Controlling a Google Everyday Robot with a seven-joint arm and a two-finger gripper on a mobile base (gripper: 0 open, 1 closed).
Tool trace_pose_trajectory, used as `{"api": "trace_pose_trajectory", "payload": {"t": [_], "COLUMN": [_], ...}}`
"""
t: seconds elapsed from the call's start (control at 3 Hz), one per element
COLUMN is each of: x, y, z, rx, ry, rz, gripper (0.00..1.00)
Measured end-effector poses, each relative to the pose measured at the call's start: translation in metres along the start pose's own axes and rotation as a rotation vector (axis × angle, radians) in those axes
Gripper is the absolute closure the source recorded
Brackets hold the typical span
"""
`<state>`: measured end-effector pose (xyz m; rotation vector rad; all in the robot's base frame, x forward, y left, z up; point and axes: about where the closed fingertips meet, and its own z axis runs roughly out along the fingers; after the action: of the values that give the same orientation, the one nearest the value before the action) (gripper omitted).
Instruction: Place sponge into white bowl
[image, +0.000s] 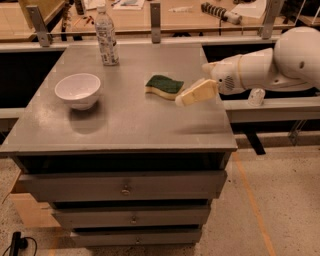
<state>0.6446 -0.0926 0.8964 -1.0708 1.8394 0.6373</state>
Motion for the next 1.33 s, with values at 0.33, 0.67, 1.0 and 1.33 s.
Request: {"api": "trace_pose_trajectory", "payload": {"t": [0.33,0.67,1.0,1.33], "x": [0.007,0.011,0.019,0.022], "y": [-0.017,-0.034,-0.039,-0.037], "z": [0.033,0.057,0.076,0.091], "rx": [-0.008,0.0,0.003,-0.011], "ry": [0.002,-0.005,0.015,0.025], "rz": [-0.026,-0.033,-0.026,-0.027], "gripper": [0.0,0.0,0.18,0.42]}}
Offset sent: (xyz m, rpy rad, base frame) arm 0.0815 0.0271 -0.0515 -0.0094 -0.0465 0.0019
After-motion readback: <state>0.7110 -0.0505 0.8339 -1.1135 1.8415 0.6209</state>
